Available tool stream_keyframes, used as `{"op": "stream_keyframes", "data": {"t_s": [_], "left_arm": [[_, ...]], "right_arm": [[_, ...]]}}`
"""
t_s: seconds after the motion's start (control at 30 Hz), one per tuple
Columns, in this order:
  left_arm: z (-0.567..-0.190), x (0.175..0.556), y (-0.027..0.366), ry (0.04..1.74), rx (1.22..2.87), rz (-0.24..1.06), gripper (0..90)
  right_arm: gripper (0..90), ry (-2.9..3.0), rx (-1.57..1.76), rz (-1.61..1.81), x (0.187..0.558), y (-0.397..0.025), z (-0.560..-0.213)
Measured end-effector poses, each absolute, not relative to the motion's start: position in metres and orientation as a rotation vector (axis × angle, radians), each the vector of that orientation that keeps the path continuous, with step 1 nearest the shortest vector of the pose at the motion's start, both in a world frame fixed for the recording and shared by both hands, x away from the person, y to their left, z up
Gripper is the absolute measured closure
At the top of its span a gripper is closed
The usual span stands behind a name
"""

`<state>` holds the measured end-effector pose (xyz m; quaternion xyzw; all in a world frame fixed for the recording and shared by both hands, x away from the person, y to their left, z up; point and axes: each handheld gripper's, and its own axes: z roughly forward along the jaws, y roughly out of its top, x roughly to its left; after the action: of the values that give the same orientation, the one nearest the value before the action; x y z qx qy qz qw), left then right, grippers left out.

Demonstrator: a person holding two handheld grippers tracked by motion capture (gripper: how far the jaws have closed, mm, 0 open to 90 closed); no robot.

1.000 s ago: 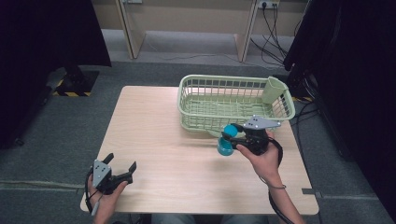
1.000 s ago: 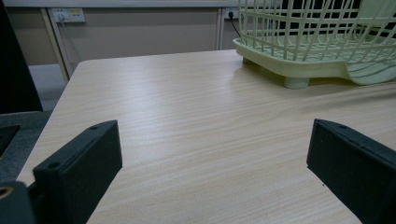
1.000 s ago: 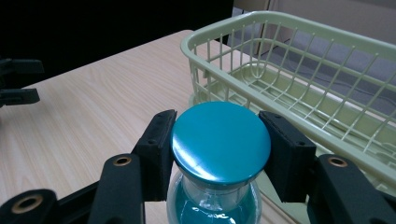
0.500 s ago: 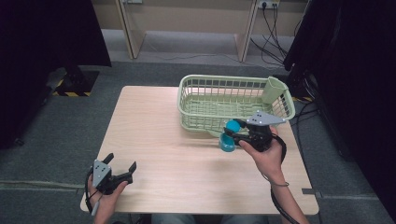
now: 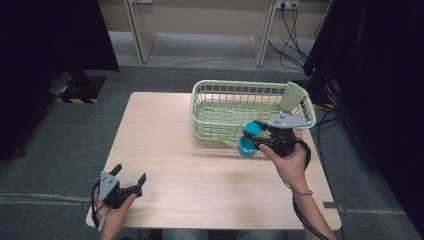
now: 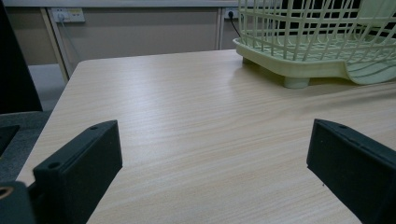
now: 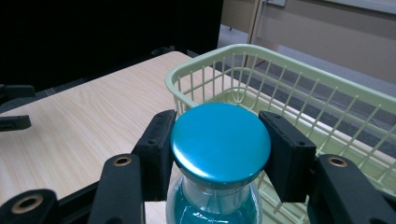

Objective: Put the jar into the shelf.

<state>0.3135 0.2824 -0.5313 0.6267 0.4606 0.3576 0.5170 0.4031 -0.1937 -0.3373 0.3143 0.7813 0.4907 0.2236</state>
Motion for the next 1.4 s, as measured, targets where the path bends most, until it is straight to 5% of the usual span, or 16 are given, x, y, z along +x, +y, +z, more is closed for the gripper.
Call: {"op": "stream_keyframes", "data": {"t_s": [1.4], "left_arm": [[-0.531, 0.314, 0.283, 1.106, 1.502, 0.852, 2.5]], "right_arm": [[48.5, 2.057, 0.944, 1.323, 0.458, -0.186, -0.282]]}}
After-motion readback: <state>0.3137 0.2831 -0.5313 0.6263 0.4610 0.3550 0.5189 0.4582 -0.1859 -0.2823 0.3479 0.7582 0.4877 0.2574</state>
